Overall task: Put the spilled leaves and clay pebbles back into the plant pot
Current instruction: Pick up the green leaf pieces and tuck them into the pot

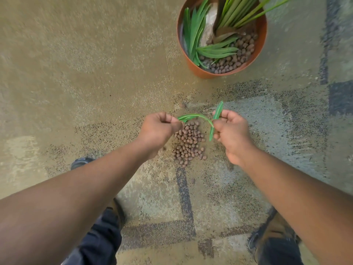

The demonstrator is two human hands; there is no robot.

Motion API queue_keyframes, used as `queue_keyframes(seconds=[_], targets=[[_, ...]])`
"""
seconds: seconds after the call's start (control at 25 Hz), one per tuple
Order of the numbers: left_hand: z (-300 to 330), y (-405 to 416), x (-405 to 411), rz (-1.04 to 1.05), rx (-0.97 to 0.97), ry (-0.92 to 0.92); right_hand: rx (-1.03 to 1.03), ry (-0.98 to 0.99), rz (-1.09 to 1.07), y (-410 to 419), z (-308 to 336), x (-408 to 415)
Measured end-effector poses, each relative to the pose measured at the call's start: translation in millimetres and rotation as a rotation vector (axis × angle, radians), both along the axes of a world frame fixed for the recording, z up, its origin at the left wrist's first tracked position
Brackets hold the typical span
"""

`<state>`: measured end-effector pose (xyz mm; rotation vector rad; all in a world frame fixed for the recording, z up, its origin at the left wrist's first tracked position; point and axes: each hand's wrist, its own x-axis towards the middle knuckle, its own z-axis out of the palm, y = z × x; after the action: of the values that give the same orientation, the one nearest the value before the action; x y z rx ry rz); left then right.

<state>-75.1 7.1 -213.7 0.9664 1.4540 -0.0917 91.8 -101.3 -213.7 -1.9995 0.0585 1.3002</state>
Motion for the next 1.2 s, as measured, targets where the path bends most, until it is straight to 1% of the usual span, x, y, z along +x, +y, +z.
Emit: queue_keyframes(seconds=[0.12, 0.2, 0.28, 0.32, 0.4, 0.48, 0.56, 0.68, 0.76, 0.88, 1.0, 1.12, 1.2], targets=[[22, 16, 16, 0.158, -0.041, -0.193, 0.192, -0.042, -0.162, 28, 23, 19], [40, 27, 30, 0.211, 0.013, -0.321, 0.295, -0.116, -0.229, 47, 38, 35], [56, 39, 46, 0.267, 0.096, -0.401, 0.329, -0.180, -0.219, 65, 48, 49], [63, 47, 56, 0.290, 0.138, -0.422, 0.314, -0.211, -0.190, 73, 49, 56], [71, 63, 77, 0.316, 0.249, -0.410, 0.227, -0.273, -0.121, 90, 46, 71], [69, 78, 98, 0.350, 0.386, -0.325, 0.124, -0.363, -0.054, 102, 38, 84], [61, 86, 115, 0.348, 0.462, -0.238, 0.025, -0.510, 0.060, 109, 27, 93], [47, 86, 133, 0.208, 0.464, -0.151, -0.058, -0.635, 0.241, 115, 20, 96], [40, 86, 140, 0.107, 0.463, -0.077, -0.079, -0.651, 0.272, 116, 15, 98], [33, 90, 144, -0.039, 0.492, 0.030, -0.072, -0.671, 0.264, 115, 14, 97], [35, 92, 144, -0.265, 0.561, 0.098, -0.044, -0.694, 0.201, 110, 14, 96], [42, 94, 140, -0.432, 0.688, 0.171, -0.017, -0.654, 0.091, 108, 15, 96], [44, 96, 135, -0.523, 0.721, 0.205, -0.031, -0.639, 0.112, 109, 15, 98]])
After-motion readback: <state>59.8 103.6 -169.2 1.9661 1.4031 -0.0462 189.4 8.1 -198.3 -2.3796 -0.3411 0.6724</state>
